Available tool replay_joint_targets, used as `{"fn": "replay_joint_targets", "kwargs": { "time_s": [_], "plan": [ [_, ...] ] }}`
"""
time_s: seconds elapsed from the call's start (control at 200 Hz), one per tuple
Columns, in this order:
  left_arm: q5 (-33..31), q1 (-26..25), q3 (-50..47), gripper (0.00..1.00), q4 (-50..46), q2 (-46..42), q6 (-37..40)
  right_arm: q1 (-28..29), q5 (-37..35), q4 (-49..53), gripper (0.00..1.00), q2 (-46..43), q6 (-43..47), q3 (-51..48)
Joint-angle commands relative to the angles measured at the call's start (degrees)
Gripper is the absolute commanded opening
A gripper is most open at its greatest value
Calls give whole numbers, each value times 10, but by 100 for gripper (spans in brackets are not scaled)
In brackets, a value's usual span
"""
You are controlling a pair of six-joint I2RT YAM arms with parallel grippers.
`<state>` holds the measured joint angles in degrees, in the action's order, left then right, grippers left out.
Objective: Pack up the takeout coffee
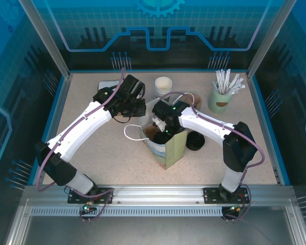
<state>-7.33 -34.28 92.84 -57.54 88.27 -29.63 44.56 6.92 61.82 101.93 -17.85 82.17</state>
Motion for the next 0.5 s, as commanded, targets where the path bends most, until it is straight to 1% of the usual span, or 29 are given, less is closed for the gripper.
{"fn": "replay_joint_targets", "kwargs": {
  "time_s": [0.0,0.495],
  "plan": [
    [9,4,1,13,-10,13,8,-10,-38,-28,75,41,11,-28],
    [10,4,1,13,-10,12,9,-10,-40,-24,76,38,10,-23]
  ]
}}
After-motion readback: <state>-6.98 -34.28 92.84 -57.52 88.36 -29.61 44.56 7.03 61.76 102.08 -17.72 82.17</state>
